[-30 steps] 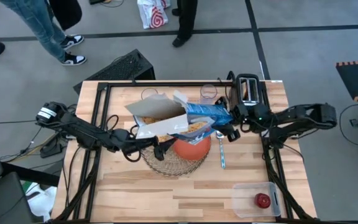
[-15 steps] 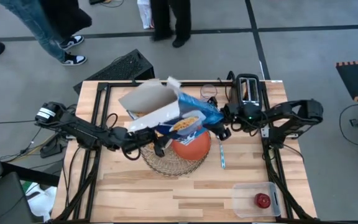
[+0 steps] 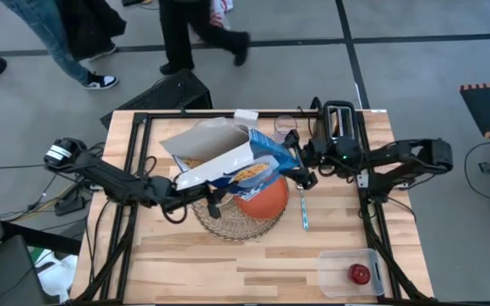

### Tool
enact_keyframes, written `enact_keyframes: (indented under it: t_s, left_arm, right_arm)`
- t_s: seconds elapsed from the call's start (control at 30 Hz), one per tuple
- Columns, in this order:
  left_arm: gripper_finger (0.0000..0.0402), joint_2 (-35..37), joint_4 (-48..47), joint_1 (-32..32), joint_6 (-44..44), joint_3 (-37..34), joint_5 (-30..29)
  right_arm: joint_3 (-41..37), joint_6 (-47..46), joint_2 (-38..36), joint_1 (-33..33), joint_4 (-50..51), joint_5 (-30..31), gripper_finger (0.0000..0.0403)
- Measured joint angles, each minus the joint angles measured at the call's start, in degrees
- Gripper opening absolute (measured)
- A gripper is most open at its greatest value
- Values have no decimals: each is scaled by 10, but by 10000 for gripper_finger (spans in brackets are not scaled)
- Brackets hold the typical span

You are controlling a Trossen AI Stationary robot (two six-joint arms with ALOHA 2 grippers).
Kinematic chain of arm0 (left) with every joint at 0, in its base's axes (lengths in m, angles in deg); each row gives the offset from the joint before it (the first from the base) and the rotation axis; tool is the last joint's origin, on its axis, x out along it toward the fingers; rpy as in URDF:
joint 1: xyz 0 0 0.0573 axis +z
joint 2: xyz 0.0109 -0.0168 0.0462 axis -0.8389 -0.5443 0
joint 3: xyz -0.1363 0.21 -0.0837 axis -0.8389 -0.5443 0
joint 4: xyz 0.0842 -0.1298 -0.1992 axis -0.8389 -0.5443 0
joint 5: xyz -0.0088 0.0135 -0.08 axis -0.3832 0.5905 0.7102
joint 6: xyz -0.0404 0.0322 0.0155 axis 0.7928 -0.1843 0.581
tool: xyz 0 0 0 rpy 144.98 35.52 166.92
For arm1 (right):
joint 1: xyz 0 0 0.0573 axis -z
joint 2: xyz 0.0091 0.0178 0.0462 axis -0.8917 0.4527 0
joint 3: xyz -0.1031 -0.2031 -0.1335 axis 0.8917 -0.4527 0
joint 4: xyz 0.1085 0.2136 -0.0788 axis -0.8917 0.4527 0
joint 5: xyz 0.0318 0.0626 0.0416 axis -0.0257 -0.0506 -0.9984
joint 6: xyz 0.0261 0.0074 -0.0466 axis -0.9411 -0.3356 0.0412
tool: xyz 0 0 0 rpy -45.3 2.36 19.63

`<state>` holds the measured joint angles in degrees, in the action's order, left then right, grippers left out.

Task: Arrange a breakfast setting
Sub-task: Pour the cereal into the gray bowl

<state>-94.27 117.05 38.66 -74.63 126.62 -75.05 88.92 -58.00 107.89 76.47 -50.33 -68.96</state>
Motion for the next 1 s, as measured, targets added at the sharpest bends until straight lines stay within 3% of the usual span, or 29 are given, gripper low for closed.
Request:
enact_keyframes:
  t_s: [0.23, 0.5, 0.73, 0.87, 1.0]
  left_arm:
    - [190, 97, -126, -33, 12, 0, -74]
    - [190, 204, -307, -61, 41, 0, -274]
    - [192, 269, -435, -72, 94, 0, -447]
    - [189, 288, -485, -71, 120, 0, -490]
    - [188, 300, -524, -49, 144, 0, -491]
  right_arm:
    - [-3, 34, -123, 41, 174, -1, 388]
    - [-3, 62, -264, 95, 386, 0, 388]
    - [-3, 94, -322, 99, 526, 20, 388]
    - [-3, 95, -327, 90, 558, 20, 388]
    - [-3, 105, -324, 66, 578, 19, 388]
